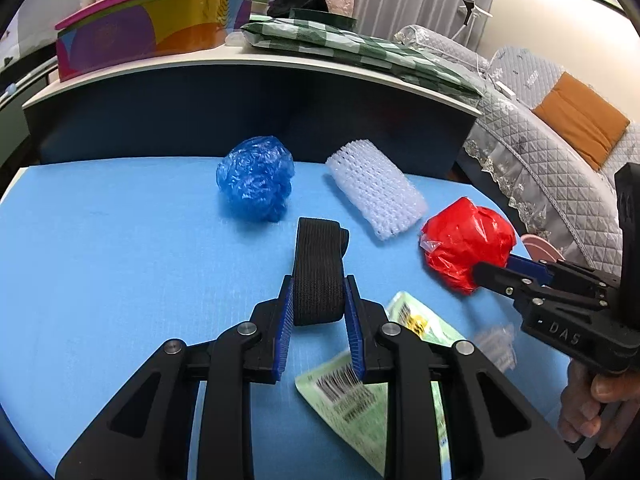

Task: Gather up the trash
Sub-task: 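Grasp the black elastic band with the left tool while the right tool grasps the red plastic bag, then carry the black band and red bag over the pink bin with both tools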

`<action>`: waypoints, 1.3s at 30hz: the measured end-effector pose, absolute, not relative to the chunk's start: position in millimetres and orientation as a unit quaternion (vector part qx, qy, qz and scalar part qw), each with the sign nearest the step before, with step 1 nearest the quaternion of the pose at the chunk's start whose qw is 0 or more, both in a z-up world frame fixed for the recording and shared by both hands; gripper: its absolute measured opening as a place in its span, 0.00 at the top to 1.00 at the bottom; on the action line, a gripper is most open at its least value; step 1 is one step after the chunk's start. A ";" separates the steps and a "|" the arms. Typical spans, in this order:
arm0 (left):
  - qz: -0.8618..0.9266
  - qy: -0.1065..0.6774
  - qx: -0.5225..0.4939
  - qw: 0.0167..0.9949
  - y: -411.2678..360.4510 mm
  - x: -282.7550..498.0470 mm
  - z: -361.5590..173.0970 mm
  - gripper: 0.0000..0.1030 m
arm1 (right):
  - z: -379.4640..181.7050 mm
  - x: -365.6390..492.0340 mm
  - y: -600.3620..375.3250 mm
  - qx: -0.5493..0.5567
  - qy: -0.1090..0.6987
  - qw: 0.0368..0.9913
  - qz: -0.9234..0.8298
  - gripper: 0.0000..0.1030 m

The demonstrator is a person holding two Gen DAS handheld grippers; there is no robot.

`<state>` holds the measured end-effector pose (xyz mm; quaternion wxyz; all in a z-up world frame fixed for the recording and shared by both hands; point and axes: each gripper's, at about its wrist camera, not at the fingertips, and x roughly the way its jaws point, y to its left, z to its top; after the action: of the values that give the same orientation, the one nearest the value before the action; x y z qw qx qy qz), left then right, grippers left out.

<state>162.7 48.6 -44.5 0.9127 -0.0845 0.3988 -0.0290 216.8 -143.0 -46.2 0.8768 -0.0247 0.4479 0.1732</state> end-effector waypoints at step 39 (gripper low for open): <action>-0.019 0.427 -0.069 0.901 44.2 177.9 -62.0 0.76 | -51.9 246.6 -139.3 -0.049 0.414 0.896 0.153 0.25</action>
<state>177.9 44.2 -62.0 0.9012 -0.0693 0.4274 -0.0185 246.6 -139.3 -51.9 0.8961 -0.0487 0.4138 0.1532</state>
